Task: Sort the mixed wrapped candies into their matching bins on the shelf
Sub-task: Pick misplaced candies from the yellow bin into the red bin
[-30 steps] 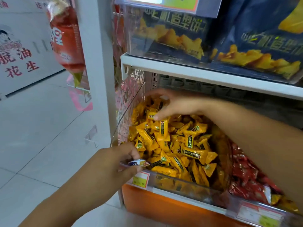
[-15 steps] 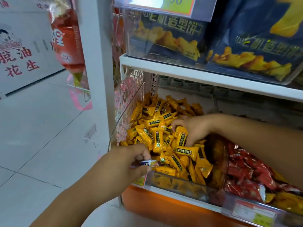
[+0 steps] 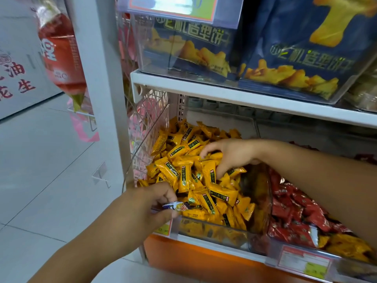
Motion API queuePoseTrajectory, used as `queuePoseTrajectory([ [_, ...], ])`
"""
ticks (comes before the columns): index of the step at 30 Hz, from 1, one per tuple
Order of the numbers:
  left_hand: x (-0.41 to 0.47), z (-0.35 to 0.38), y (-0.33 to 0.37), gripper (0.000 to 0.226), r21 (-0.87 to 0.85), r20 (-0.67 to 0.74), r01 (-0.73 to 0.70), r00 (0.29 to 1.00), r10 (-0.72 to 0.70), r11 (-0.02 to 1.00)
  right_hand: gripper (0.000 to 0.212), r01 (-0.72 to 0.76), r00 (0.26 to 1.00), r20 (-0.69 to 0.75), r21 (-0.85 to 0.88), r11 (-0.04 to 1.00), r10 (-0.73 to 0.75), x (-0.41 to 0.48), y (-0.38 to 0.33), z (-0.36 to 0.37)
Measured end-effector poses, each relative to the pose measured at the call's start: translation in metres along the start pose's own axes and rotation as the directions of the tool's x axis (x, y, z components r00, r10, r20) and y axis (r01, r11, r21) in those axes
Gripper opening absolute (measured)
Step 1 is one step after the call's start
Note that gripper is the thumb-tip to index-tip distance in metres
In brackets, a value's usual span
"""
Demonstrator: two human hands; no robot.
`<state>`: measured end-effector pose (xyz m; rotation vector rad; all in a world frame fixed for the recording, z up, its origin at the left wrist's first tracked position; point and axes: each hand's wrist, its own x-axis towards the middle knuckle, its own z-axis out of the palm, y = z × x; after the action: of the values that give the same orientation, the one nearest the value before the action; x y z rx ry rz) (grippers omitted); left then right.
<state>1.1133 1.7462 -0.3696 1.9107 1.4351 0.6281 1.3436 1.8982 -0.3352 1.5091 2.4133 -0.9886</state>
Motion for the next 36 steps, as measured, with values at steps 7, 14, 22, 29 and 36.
queuePoseTrajectory([
  [7, 0.001, -0.001, -0.001, 0.017, 0.031, -0.007, -0.007, 1.0, 0.007, 0.999, 0.05, 0.255, 0.96, -0.187, 0.284, 0.924, -0.208, 0.006, -0.029, -0.014],
  [14, 0.002, 0.0, -0.003, 0.018, 0.049, -0.011, -0.016, 1.0, 0.017, 0.999, 0.056, 0.157, 0.979, -0.149, 0.104, 0.982, -0.141, 0.001, -0.04, -0.024],
  [22, 0.003, 0.0, -0.003, 0.018, 0.036, -0.002, -0.035, 0.999, 0.035, 0.999, 0.114, 0.1, 0.947, 0.32, -0.374, 0.922, 0.027, -0.029, -0.034, 0.022],
  [29, 0.0, -0.006, -0.003, 0.017, 0.011, -0.039, -0.025, 0.999, 0.026, 1.0, 0.077, 0.101, 0.993, -0.012, -0.449, 0.888, -0.119, 0.004, -0.007, 0.007],
  [36, -0.003, -0.009, -0.001, 0.02, -0.008, -0.047, -0.034, 0.998, 0.034, 0.999, 0.062, 0.026, 0.993, 0.12, -0.357, 0.934, 0.018, -0.034, -0.019, -0.023],
])
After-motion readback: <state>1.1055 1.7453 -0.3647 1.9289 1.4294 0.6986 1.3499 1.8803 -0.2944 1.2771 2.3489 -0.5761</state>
